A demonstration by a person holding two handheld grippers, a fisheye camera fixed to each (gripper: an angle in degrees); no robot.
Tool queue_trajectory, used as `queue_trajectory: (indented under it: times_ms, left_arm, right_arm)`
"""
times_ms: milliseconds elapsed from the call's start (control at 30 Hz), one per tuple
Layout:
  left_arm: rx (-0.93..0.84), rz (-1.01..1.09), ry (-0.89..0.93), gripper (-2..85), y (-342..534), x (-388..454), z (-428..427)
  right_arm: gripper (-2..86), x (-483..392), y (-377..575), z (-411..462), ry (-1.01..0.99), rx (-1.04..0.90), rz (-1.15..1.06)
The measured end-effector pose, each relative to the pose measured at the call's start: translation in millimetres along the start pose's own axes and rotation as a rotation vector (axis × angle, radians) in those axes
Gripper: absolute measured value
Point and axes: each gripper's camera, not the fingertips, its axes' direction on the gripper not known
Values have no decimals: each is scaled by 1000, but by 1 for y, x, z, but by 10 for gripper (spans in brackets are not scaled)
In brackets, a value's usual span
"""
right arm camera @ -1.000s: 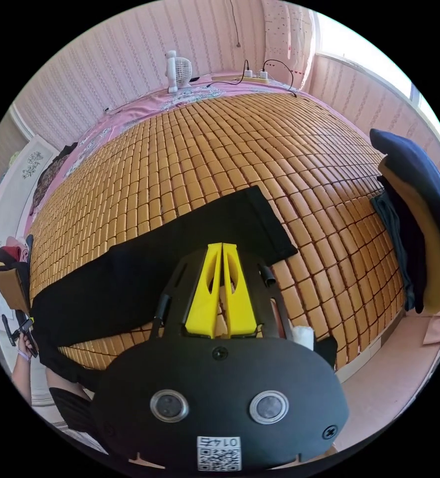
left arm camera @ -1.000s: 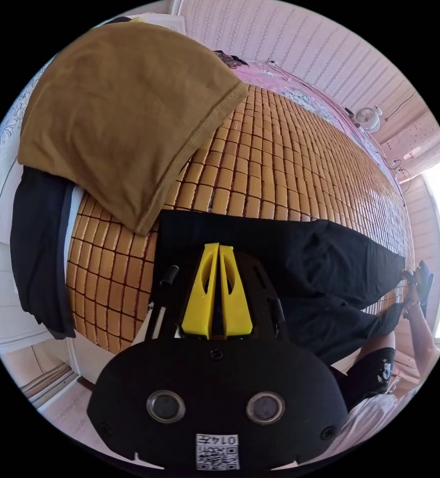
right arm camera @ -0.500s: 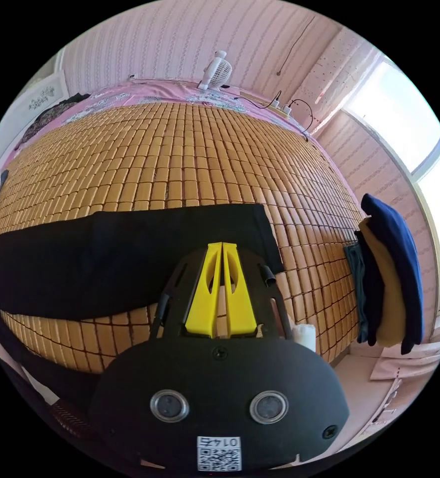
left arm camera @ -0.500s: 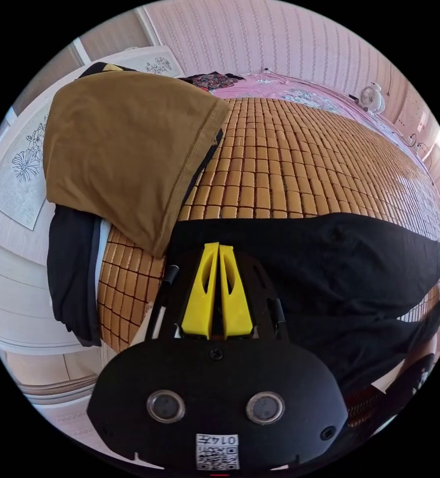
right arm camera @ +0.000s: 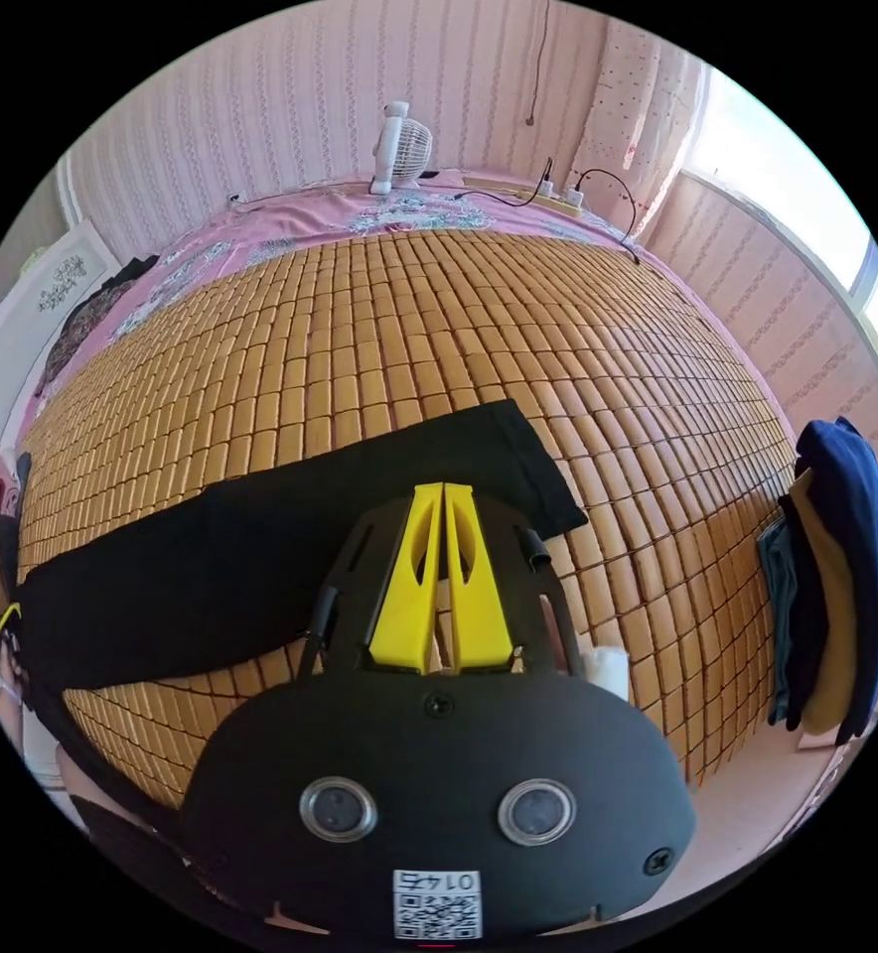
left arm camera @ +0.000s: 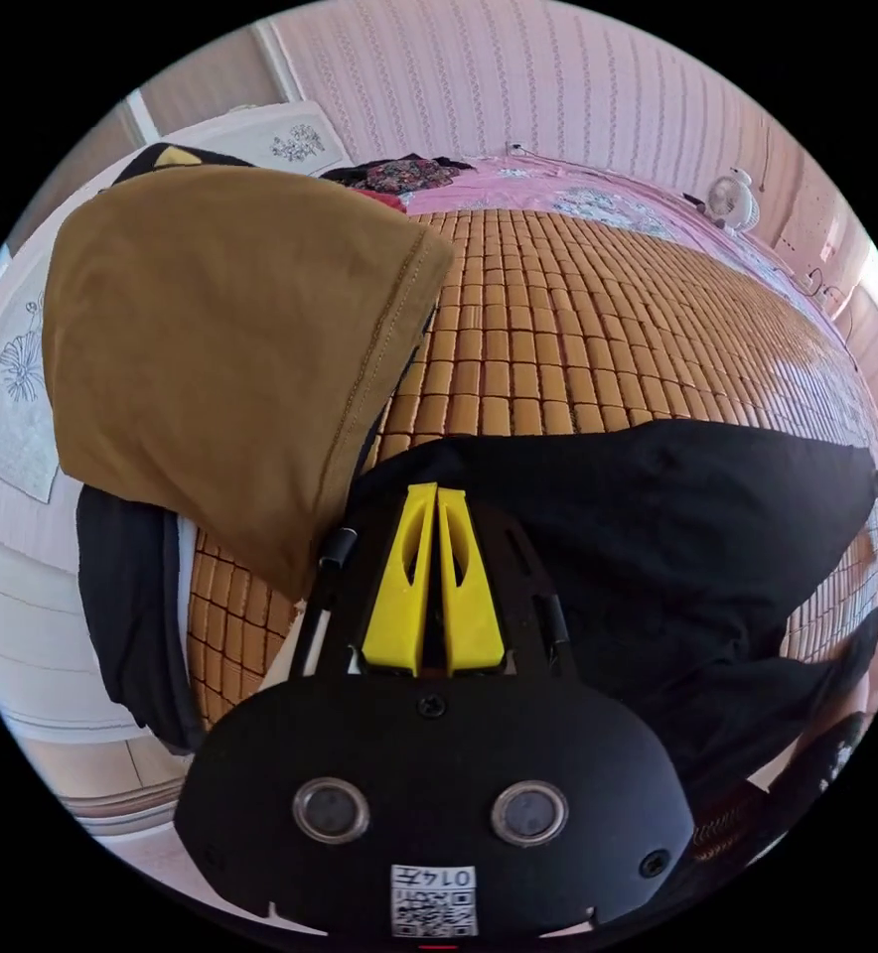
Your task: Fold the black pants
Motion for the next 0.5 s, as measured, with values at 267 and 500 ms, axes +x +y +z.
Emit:
queue_trajectory:
  times_ms: [267,500]
  left_arm:
    - [244,104,126,-9,42,31,-85]
    - [121,404,597,34,136,142,-86]
  right_arm:
    - [-4,73,88,-69,-369,20,117]
    - [56,144,185,-64,-187,-113,377]
